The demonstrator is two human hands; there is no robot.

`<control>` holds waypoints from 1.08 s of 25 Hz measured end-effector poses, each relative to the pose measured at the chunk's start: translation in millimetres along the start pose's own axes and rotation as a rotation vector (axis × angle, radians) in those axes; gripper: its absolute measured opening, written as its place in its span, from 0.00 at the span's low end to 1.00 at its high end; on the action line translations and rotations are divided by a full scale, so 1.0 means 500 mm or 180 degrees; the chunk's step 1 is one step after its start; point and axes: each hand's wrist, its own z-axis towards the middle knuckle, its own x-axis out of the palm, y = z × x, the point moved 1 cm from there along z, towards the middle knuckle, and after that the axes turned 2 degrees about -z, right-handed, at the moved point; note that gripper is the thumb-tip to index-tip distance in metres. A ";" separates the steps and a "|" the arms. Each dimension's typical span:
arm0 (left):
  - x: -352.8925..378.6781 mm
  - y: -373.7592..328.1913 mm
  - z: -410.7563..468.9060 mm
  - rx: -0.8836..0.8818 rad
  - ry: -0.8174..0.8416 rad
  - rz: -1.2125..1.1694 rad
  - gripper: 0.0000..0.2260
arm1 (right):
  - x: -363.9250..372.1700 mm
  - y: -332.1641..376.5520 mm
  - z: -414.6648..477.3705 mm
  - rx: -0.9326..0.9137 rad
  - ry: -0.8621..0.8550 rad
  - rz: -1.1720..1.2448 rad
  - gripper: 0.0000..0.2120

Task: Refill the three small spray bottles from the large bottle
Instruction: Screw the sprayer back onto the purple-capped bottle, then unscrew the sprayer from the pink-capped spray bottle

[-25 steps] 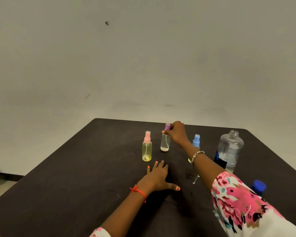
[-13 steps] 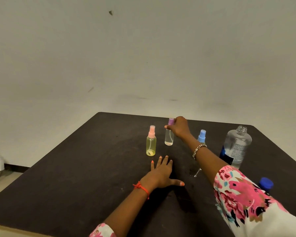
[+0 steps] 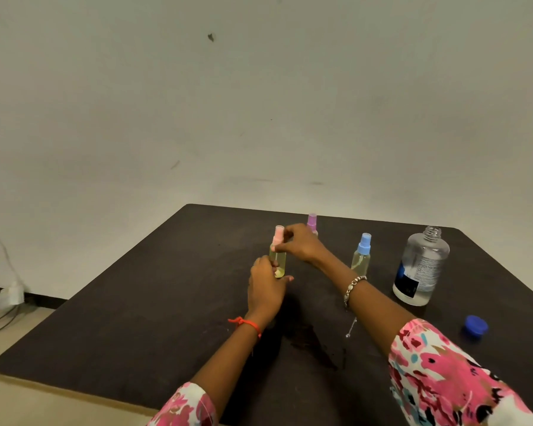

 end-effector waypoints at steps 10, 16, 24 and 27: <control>-0.012 -0.080 0.003 0.0004 -0.0210 -0.0616 0.19 | -0.086 0.036 -0.070 -0.0186 -0.0018 0.0122 0.11; -0.009 -0.126 -0.026 0.0388 0.0055 -0.0683 0.09 | -0.152 0.038 -0.105 -0.0438 0.0123 0.0025 0.12; 0.001 -0.150 -0.032 0.0369 0.0610 -0.1067 0.13 | -0.211 0.016 -0.129 -0.0754 0.0430 0.0310 0.02; 0.004 -0.153 -0.031 0.0291 0.0937 -0.1301 0.15 | -0.228 0.010 -0.132 -0.0859 0.0648 0.0290 0.03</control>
